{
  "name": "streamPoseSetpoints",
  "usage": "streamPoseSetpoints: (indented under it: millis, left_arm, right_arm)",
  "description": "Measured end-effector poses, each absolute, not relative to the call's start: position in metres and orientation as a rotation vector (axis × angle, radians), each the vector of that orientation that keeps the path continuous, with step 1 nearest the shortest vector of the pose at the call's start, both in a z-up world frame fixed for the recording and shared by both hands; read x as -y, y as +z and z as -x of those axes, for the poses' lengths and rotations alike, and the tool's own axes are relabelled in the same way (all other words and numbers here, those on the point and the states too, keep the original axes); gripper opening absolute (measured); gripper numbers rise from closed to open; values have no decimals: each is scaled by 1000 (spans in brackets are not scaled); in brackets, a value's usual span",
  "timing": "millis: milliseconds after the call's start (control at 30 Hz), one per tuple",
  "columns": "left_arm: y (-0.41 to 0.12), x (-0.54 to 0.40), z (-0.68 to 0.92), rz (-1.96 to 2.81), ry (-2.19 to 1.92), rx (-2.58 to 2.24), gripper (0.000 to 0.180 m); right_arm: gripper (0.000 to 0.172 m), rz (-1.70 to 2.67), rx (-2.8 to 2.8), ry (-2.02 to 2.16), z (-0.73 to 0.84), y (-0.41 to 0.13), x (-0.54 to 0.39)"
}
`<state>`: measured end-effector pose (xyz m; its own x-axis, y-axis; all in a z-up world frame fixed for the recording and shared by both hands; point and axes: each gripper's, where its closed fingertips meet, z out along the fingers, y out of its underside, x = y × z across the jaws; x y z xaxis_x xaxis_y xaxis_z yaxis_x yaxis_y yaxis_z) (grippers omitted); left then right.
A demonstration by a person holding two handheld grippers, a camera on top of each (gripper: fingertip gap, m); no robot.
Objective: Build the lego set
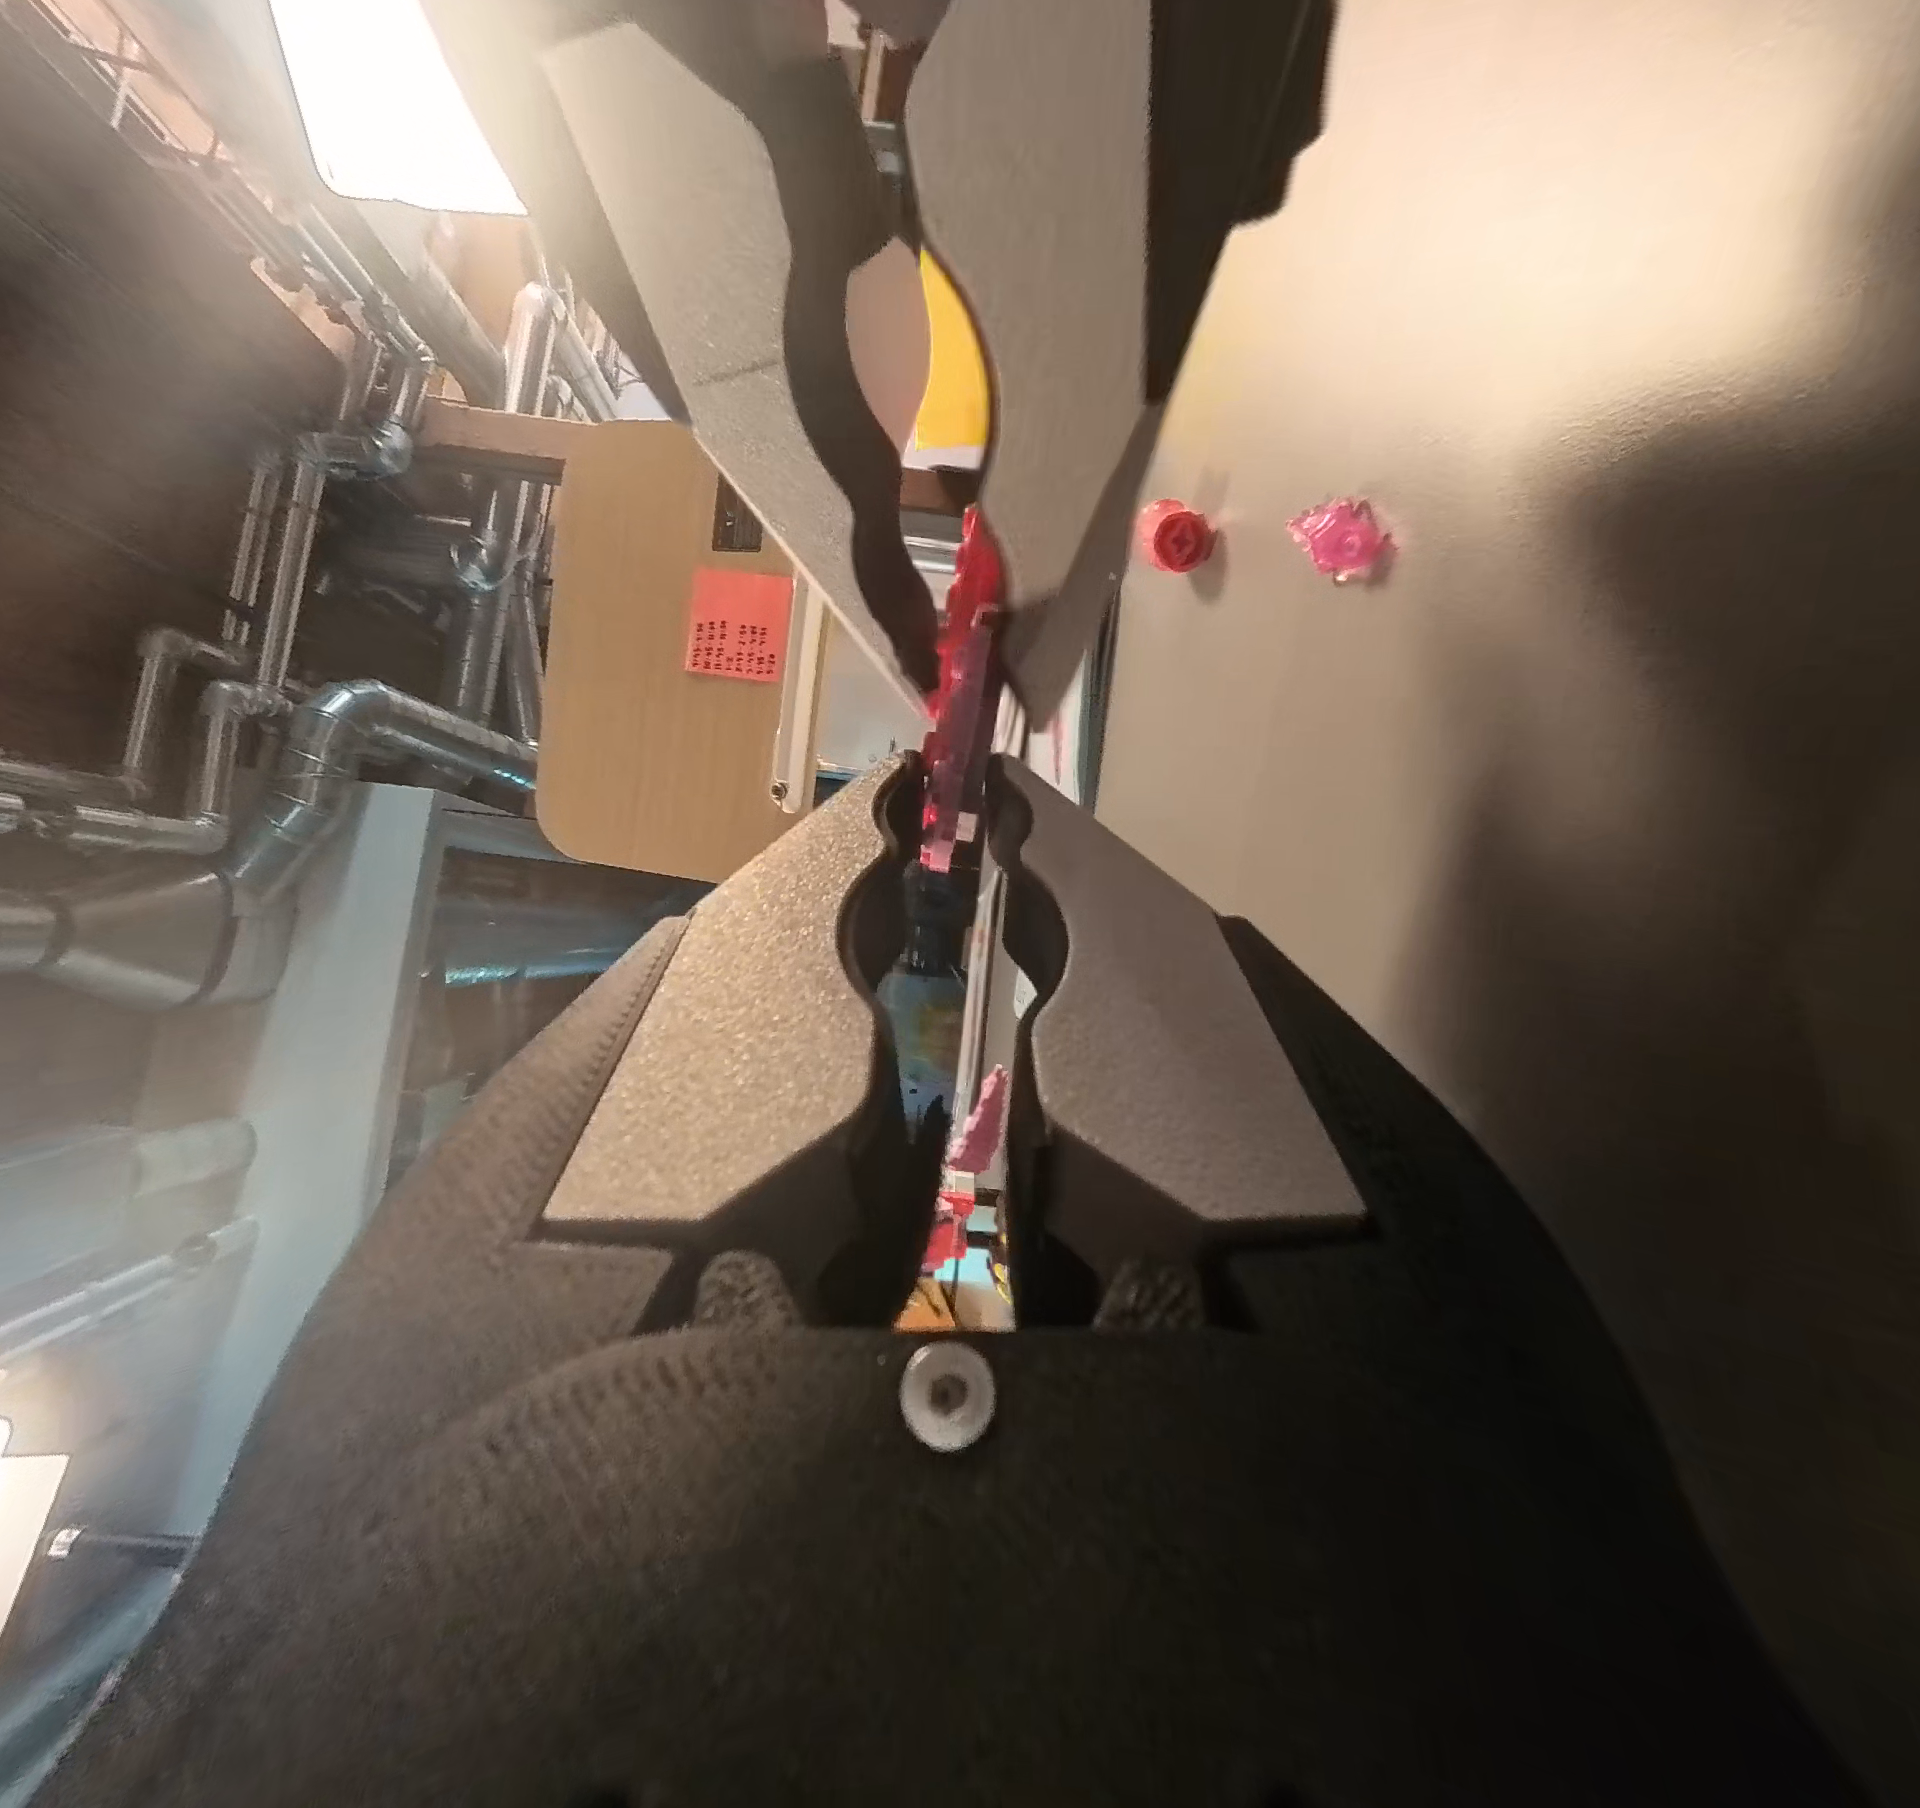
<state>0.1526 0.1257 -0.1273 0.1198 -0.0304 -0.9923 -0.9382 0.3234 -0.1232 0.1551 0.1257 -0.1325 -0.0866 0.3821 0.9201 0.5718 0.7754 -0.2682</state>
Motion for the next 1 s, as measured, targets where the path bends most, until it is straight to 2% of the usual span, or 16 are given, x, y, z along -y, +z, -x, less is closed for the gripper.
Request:
streamPoseSetpoints:
  millis: [233, 367, 400, 467, 500, 700, 1000]
  left_arm:
    - [-134, -126, -154, 1042, 866, -1299, 11]
    - [-131, -126, -152, 1045, 860, -1281, 11]
    - [-130, -126, -153, 1042, 862, -1280, 11]
    - [-133, -127, -152, 1035, 884, -1294, 11]
    - [-133, -126, -153, 1028, 886, -1297, 11]
    - [-132, -126, -153, 1031, 875, -1290, 11]
    - [-132, -125, -154, 1006, 903, -1304, 10]
  right_arm:
    - [10, 735, 1750, -231, -156, -137, -127]
    - [11, 827, 1702, -90, -155, -135, -128]
    - [13, 855, 1696, -49, -155, -135, -127]
    - [36, 881, 1713, 25, -156, -134, -123]
    - [38, 881, 1725, 57, -157, -134, -121]
    - [18, 869, 1776, 106, -161, -135, -118]
    - [19, 850, 1818, 73, -161, -138, -120]
